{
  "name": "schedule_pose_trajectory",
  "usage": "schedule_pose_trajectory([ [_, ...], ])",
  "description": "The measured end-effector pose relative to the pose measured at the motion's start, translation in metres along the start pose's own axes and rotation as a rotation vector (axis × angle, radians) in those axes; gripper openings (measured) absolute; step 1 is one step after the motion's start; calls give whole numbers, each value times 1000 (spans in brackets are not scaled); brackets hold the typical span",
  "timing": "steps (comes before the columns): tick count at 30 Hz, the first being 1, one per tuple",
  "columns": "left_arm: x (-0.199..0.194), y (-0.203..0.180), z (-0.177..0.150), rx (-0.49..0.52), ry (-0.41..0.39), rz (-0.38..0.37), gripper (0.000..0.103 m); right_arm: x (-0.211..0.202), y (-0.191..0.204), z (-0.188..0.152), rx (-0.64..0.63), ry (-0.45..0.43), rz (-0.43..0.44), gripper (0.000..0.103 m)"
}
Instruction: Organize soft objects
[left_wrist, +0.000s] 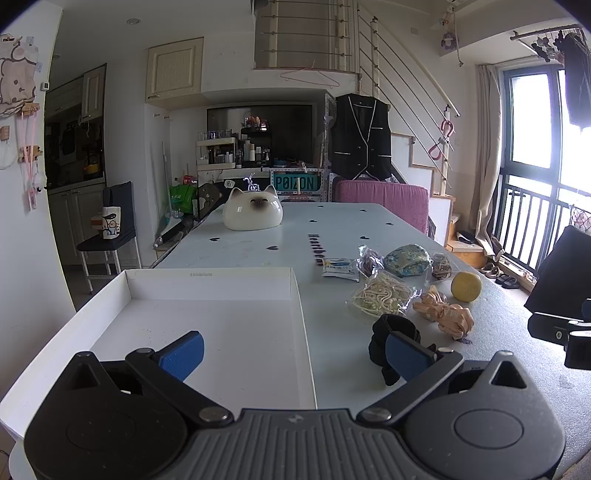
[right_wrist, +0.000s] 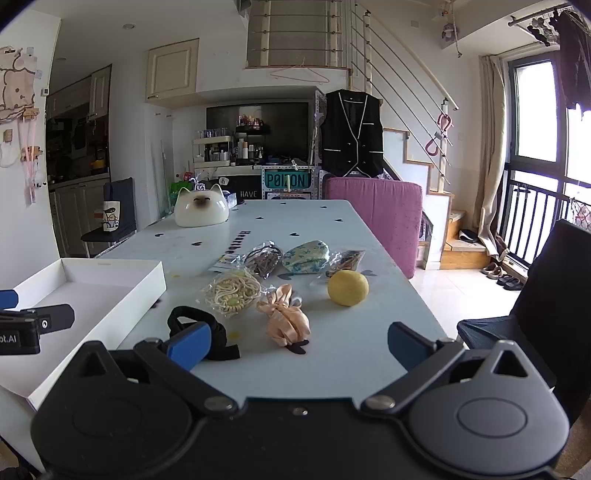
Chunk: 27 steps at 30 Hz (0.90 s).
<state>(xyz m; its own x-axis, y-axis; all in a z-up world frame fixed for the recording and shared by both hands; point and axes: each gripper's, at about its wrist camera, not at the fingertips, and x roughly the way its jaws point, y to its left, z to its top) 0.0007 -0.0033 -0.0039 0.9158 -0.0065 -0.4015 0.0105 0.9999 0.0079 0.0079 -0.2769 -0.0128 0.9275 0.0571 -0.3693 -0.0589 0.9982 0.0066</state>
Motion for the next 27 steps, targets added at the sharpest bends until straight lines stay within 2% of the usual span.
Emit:
schedule_pose_trajectory([
  [17, -1, 1, 4, -10, -10, -7, 103, 0, -2, 4, 3, -7, 9, 103],
  [27, 13, -24, 10, 26, 3, -106, 103, 12, -22, 8, 43, -16, -27, 103],
])
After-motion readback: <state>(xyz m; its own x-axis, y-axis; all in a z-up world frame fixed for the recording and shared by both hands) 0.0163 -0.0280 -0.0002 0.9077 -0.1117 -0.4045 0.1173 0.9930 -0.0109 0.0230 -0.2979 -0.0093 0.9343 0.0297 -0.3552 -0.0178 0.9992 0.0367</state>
